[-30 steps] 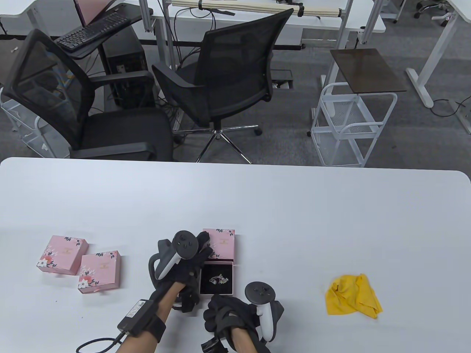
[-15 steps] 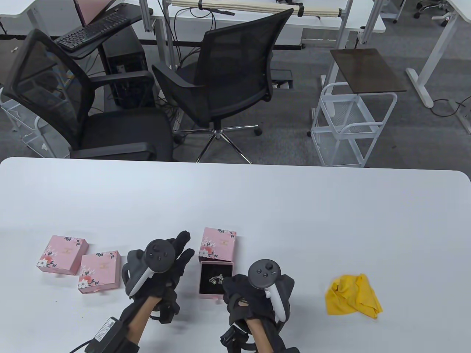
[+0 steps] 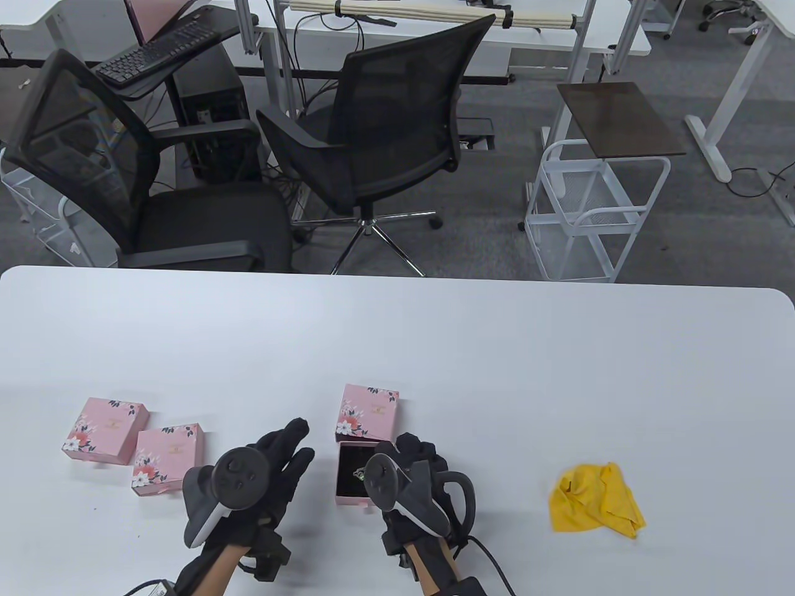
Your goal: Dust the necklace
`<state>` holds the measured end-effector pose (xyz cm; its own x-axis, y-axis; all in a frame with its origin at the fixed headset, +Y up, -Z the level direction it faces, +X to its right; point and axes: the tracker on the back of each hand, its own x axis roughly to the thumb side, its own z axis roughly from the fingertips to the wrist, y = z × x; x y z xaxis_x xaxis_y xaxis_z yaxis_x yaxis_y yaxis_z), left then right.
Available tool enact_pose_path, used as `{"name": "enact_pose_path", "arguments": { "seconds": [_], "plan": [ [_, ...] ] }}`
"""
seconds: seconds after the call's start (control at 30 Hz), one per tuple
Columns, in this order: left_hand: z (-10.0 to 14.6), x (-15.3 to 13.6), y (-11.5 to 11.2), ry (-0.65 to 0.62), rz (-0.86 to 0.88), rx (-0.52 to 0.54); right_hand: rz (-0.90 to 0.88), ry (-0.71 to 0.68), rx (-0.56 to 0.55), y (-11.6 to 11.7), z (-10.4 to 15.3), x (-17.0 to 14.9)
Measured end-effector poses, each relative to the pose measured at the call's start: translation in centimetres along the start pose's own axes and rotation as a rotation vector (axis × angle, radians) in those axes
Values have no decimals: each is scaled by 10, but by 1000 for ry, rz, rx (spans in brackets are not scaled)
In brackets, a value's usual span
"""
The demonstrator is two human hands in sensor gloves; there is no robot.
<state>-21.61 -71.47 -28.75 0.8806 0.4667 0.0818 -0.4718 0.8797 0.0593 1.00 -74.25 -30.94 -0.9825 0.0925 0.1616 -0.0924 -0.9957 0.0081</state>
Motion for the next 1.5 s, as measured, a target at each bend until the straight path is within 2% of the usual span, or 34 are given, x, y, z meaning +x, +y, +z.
{"name": "enact_pose_path", "arguments": {
  "seconds": [0.13,0.27,0.57,0.8,1.0,1.23,1.5],
  "plan": [
    [2,1,-2,-12,-35,6,127,-8,37,9,0,5],
    [3,0,-2,-12,-19,6,140,-8,62,14,0,8],
    [4,1,-2,-24,1,14,219,-24,2,18,-1,16],
    [4,1,-1,-21,9,16,243,-32,-4,24,-2,20],
    [4,0,0,-21,16,20,169,-23,-11,22,-2,12],
    [4,0,0,-26,30,19,-45,-13,-71,-3,1,4],
    [3,1,-3,-54,45,11,-328,-53,-43,-58,-7,-2]
  ]
}}
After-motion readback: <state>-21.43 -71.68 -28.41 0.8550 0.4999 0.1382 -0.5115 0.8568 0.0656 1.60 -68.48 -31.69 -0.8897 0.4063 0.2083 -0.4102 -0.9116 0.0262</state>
